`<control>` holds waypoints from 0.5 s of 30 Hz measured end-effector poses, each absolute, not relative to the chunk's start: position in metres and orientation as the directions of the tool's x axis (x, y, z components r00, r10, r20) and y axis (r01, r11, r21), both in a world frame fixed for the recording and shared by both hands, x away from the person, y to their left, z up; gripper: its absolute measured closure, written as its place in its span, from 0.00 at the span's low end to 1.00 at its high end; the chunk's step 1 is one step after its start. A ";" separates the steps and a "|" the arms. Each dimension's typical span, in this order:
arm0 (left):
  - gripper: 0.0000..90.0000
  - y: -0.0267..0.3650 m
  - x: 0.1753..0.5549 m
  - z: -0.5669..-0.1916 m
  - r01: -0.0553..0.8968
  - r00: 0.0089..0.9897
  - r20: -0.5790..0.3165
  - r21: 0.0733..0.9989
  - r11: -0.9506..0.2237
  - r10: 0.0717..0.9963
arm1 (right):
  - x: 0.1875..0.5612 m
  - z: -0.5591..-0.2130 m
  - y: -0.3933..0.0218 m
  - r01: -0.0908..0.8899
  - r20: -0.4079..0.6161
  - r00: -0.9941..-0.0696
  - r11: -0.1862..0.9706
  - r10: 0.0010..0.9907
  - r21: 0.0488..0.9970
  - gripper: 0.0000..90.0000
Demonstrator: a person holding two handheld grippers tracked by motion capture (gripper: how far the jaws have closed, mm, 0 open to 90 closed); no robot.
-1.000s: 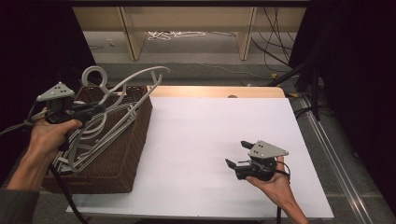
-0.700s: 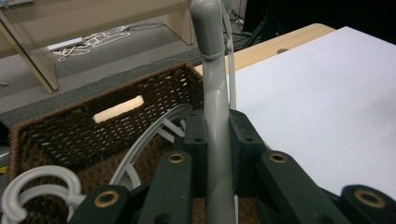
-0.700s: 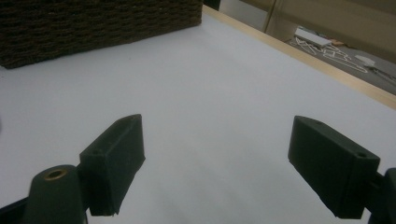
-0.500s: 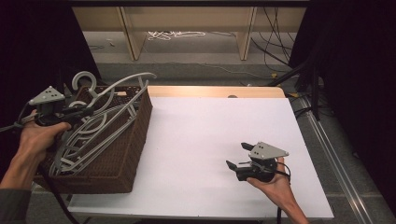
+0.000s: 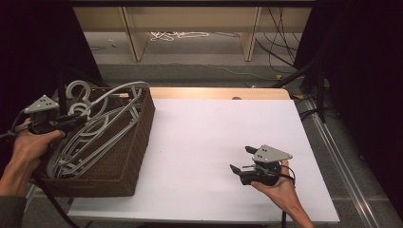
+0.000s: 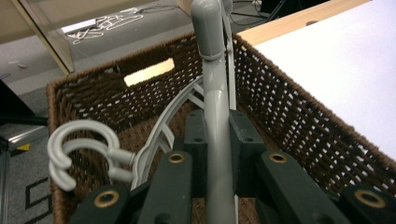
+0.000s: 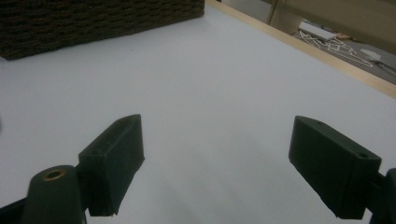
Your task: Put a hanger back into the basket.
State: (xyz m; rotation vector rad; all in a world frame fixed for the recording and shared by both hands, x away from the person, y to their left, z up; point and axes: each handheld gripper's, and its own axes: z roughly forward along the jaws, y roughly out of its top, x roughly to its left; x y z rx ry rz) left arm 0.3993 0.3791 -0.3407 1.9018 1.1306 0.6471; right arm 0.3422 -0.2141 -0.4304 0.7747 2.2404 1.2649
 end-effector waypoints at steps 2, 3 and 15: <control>0.88 0.381 0.399 -0.343 0.472 0.465 0.018 0.841 -0.265 0.885 | 0.342 -0.430 -0.214 0.256 -0.105 -0.745 0.427 0.659 0.867 0.21; 0.88 0.383 0.399 -0.344 0.475 0.461 0.024 0.837 -0.270 0.887 | 0.342 -0.430 -0.214 0.256 -0.105 -0.745 0.428 0.658 0.867 0.21; 0.88 0.387 0.404 -0.356 0.534 0.496 0.079 0.758 -0.375 0.865 | 0.342 -0.431 -0.214 0.258 -0.105 -0.747 0.431 0.657 0.865 0.21</control>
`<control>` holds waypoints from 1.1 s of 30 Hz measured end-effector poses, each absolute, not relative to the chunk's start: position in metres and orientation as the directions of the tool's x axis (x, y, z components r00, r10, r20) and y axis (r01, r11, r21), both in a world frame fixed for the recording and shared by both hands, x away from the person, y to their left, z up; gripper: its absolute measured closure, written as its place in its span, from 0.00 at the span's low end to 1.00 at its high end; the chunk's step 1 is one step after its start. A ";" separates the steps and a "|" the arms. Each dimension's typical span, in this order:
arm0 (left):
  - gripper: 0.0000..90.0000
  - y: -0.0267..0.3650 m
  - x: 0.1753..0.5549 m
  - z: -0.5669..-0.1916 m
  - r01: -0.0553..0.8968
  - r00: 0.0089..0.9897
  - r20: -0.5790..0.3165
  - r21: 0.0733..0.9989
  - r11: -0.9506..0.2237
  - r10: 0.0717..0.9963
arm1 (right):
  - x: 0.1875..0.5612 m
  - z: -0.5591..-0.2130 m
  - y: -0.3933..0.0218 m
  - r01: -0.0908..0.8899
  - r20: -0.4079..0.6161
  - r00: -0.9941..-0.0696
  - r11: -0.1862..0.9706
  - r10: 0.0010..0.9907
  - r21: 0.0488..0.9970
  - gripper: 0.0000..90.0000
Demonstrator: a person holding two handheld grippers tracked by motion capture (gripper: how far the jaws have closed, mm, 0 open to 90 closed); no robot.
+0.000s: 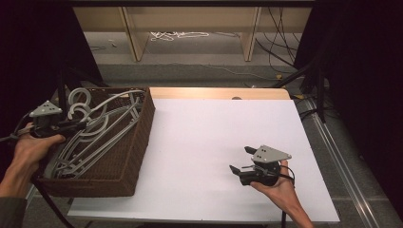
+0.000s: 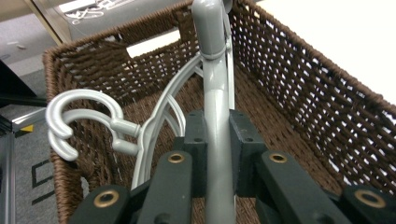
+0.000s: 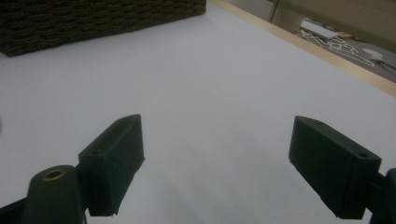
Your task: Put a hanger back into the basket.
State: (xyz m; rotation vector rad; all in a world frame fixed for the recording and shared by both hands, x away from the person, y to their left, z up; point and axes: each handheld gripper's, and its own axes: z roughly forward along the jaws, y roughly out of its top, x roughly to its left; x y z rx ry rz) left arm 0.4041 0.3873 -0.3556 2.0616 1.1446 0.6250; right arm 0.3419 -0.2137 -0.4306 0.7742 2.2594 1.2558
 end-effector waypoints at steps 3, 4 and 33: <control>0.88 0.383 0.407 -0.362 0.549 0.507 0.088 0.734 -0.400 0.857 | 0.342 -0.431 -0.214 0.259 -0.106 -0.747 0.434 0.656 0.863 0.21; 0.88 0.381 0.408 -0.364 0.550 0.511 0.085 0.733 -0.401 0.856 | 0.342 -0.431 -0.214 0.259 -0.106 -0.747 0.434 0.656 0.863 0.21; 0.73 0.380 0.429 -0.395 0.729 0.316 0.080 0.618 -0.296 0.945 | 0.343 -0.432 -0.215 0.264 -0.103 -0.746 0.435 0.658 0.861 0.21</control>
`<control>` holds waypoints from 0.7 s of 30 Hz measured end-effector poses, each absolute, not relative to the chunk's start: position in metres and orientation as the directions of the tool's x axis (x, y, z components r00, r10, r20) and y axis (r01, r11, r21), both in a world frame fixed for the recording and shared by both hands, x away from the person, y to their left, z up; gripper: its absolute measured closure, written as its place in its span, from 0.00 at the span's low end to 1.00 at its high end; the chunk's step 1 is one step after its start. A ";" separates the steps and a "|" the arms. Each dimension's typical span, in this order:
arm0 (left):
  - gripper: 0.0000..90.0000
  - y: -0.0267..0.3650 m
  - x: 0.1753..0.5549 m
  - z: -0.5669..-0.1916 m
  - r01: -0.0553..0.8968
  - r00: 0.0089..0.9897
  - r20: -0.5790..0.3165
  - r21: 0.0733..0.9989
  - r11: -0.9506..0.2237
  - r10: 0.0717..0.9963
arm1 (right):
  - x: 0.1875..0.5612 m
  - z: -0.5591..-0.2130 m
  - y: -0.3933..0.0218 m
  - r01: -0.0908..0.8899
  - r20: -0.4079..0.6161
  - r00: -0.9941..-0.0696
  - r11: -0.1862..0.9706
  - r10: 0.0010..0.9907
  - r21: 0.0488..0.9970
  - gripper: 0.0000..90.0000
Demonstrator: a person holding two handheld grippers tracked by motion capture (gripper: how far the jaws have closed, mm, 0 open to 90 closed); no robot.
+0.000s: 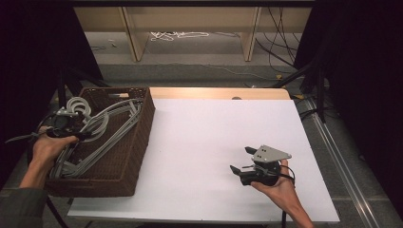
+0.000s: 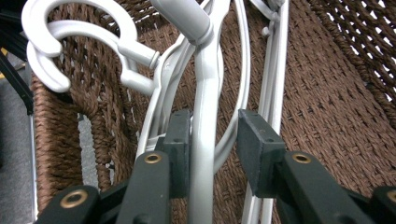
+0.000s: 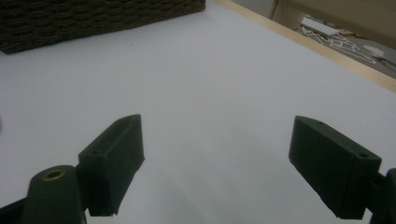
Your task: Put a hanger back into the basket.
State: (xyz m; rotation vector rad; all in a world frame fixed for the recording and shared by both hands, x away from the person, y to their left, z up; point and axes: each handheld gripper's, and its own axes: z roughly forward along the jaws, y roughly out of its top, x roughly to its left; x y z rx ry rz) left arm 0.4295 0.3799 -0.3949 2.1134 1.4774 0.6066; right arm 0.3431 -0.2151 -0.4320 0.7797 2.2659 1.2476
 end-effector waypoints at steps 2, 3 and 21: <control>0.71 0.381 0.429 -0.396 0.731 0.305 0.095 0.615 -0.297 0.948 | 0.343 -0.432 -0.215 0.258 -0.108 -0.747 0.436 0.656 0.862 0.21; 0.67 0.382 0.429 -0.396 0.734 0.293 0.098 0.614 -0.290 0.951 | 0.343 -0.432 -0.214 0.255 -0.106 -0.747 0.431 0.656 0.866 0.21; 0.27 0.374 0.397 -0.365 0.556 0.226 -0.044 0.826 -0.092 0.973 | 0.343 -0.430 -0.216 0.261 -0.101 -0.738 0.420 0.667 0.870 0.20</control>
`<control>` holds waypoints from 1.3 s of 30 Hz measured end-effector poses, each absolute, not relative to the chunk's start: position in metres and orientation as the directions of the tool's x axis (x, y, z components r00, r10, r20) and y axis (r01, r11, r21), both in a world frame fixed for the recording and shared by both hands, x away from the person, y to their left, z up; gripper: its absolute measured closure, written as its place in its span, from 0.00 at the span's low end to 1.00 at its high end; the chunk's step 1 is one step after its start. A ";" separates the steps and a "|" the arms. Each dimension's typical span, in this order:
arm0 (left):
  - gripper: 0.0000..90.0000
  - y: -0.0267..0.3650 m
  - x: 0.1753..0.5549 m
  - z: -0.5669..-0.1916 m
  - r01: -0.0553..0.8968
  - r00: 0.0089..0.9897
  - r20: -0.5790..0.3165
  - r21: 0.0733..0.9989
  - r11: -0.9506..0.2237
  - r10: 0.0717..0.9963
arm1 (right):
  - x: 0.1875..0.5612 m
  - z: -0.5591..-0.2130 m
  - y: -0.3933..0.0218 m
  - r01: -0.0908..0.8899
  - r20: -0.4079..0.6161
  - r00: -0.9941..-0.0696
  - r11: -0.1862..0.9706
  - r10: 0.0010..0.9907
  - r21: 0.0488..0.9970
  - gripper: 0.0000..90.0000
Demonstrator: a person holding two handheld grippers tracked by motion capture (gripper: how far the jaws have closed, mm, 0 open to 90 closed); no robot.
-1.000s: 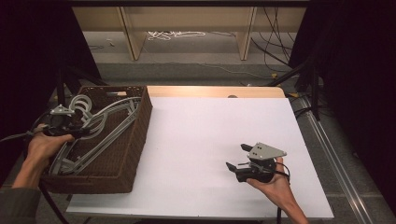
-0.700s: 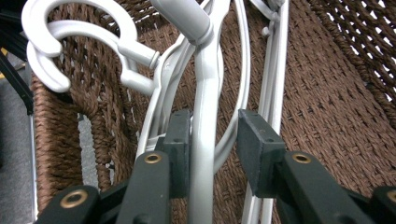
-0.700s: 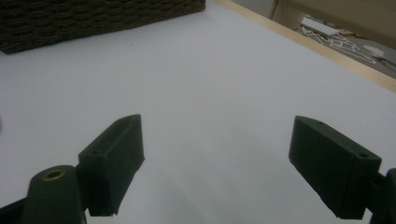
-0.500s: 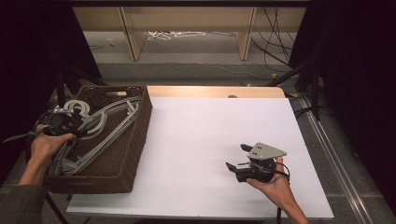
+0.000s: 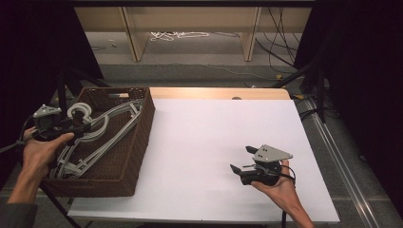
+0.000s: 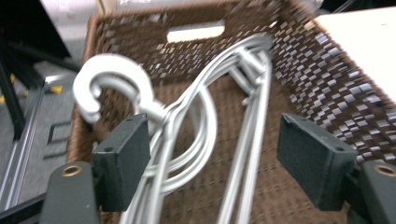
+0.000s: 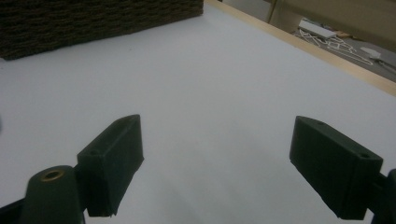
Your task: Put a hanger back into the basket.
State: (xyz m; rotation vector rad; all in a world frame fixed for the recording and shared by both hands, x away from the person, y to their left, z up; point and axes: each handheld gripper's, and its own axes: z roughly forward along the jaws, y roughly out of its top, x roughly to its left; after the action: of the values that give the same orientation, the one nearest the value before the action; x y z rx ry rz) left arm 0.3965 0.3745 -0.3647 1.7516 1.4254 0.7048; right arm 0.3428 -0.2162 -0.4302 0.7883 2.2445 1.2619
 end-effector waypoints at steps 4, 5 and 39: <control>0.24 0.365 0.389 -0.360 0.503 0.241 -0.058 0.861 -0.074 0.969 | 0.343 -0.430 -0.216 0.256 -0.098 -0.737 0.410 0.669 0.875 0.20; 0.23 0.363 0.387 -0.359 0.493 0.247 -0.060 0.867 -0.072 0.967 | 0.343 -0.430 -0.216 0.252 -0.100 -0.736 0.408 0.670 0.877 0.20; 0.21 0.252 0.330 -0.343 0.333 0.539 -0.146 0.942 -0.050 0.830 | 0.335 -0.426 -0.220 0.255 -0.064 -0.722 0.351 0.689 0.901 0.20</control>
State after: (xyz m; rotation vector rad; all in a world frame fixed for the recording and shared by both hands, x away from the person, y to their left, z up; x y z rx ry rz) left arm 0.3304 0.2515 -0.3434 1.6316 1.0026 0.5412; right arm 0.3349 -0.2202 -0.4257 0.8240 2.1828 1.3399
